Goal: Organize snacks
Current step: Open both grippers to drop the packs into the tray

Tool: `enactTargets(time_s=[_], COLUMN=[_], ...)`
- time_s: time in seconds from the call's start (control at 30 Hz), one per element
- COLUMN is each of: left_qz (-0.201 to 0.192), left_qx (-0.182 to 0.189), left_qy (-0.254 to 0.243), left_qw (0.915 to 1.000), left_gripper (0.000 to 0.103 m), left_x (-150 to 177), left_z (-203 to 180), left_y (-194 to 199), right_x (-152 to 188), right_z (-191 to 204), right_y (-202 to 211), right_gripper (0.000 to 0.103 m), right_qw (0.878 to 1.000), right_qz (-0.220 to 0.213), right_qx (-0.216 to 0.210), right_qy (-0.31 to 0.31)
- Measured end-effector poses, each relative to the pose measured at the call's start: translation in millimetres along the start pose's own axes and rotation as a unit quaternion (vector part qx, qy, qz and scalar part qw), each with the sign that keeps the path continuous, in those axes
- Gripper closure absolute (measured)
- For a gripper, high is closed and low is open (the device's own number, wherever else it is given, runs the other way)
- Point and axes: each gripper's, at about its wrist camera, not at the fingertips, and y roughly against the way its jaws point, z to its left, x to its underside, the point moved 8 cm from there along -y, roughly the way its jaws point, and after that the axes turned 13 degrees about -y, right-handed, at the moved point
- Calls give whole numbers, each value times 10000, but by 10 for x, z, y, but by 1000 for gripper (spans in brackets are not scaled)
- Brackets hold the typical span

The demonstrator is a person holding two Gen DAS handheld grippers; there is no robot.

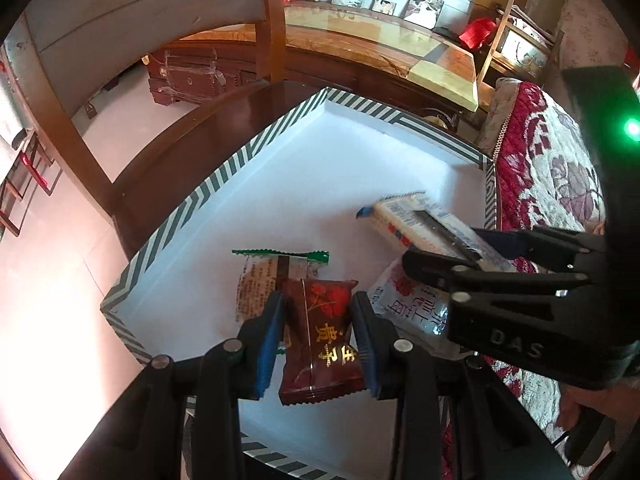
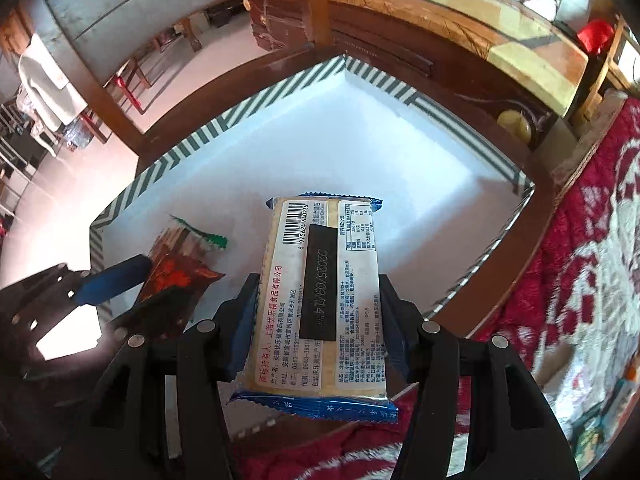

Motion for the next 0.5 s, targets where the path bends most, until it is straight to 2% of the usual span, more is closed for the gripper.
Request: enactTargets(time_s=[0.1,0.17,0.23,0.4,0.5], left_qz=[62,77,50,-180,-382], left_qx=[-27,-32,-14,39,174], left_qy=[59,118,181,186,70], left_qw=[10000,9999,9998,9997,9991], left_gripper=[61,53,39,28,25], left_x=[15,27,34,33,51], left_z=[6,4,1,-146,-366], left_y=[-17,-16,8,169,296], right_x=[-2,5,7,96,277], right_z=[7,4,12,-71,-225], right_y=[-6,42,166,602,878], right_gripper=[47,47,47,47,47], right_qw=[9992,9981,9971,9913,9874], right_qz=[-30,-99,-312,-920,-1236], right_qx=[-295,-448,-531,-757,-784], right_qy=[-267,-421,-446,-553,-595])
